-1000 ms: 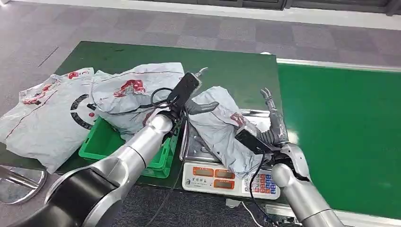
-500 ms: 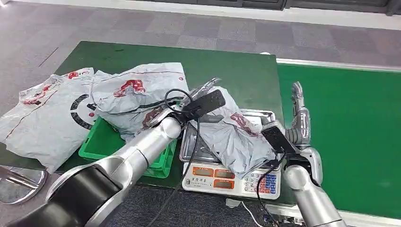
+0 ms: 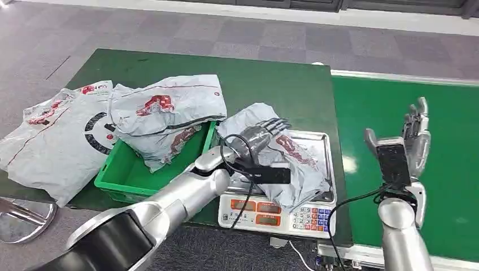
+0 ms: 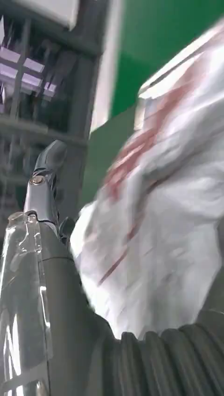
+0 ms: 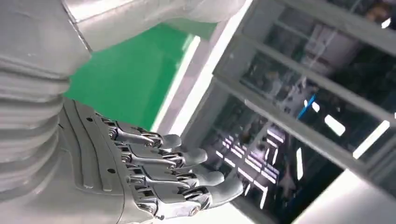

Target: Moved the parcel from conveyor to table for the left to box.

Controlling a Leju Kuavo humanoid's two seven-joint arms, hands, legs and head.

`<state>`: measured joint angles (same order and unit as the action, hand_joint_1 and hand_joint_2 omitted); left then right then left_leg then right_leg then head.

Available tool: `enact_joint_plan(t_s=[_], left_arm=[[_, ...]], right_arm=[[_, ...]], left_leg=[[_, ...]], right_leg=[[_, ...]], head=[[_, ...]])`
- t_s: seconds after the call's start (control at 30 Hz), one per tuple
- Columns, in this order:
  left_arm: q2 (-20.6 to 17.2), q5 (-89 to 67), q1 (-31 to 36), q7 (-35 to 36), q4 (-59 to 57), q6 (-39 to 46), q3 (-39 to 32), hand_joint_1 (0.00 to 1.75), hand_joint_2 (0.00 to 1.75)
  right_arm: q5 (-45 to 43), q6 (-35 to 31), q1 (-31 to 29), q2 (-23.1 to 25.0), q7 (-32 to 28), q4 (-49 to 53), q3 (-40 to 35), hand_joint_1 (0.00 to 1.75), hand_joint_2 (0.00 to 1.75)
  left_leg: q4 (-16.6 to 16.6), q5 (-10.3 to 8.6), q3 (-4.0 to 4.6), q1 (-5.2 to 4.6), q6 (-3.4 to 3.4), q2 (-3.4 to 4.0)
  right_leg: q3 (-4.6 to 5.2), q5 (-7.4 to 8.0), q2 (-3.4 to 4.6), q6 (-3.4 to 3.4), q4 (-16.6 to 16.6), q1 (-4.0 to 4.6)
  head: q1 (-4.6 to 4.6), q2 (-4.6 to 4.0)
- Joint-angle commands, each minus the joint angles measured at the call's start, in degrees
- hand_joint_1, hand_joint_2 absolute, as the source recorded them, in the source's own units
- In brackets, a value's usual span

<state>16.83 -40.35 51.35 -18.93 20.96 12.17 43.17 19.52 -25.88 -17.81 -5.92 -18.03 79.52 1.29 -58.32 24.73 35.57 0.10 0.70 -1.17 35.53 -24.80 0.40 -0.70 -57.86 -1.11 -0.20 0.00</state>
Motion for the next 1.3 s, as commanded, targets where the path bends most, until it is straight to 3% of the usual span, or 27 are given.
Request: enact_joint_plan(t_s=[0.03, 0.47, 0.73, 0.97, 1.3], left_arm=[[1.6, -7.2, 0.7, -0.2, -4.5, -7.0, 15.7, 1.75, 1.75], [0.4, -6.7, 3.3, 0.5, -4.7, -6.3, 13.7, 1.75, 1.75], [-2.0, -3.4, 10.1, 5.9, -0.1, 10.6, 2.6, 1.75, 1.75], [-1.1, -5.0, 17.0, 9.3, 4.5, 13.2, -2.5, 1.75, 1.75], [-1.0, -10.5, 16.8, 9.8, 4.1, 15.9, -3.9, 1.75, 1.75]], right_arm=[[-5.3, 1.1, -4.2, -1.9, -4.9, -9.7, 4.9, 0.0, 1.75], [-7.4, 0.4, -8.3, -1.2, -4.9, -11.2, 0.2, 0.0, 1.75], [-5.5, 1.5, -14.5, 2.1, -3.4, -14.8, -3.4, 0.0, 1.75], [-6.3, 1.4, -21.4, 2.4, -3.0, -22.1, -3.8, 0.0, 1.75], [-8.9, 1.8, -16.4, 0.2, -4.5, -18.9, -3.1, 0.0, 1.75]], left_leg=[[0.1, 0.04, -0.24, 0.01, -0.01, 0.11], [0.0, 0.07, -0.16, 0.01, 0.0, 0.39], [-0.1, 0.03, 0.01, 0.04, 0.03, 0.46], [-0.1, -0.03, 0.0, 0.1, 0.04, 0.49], [0.0, -0.07, -0.2, 0.06, 0.03, 0.1]], right_leg=[[-0.26, 0.0, -0.01, 0.05, 0.1, 0.04], [-0.09, 0.03, 0.28, 0.06, 0.0, 0.04], [0.09, 0.08, 0.36, 0.07, -0.1, 0.06], [0.06, 0.11, 0.34, 0.09, -0.1, 0.13], [-0.23, 0.05, 0.0, 0.08, 0.1, 0.09]], head=[[0.0, 0.0], [0.0, 0.0], [0.0, 0.0], [0.0, 0.0], [0.0, 0.0]])
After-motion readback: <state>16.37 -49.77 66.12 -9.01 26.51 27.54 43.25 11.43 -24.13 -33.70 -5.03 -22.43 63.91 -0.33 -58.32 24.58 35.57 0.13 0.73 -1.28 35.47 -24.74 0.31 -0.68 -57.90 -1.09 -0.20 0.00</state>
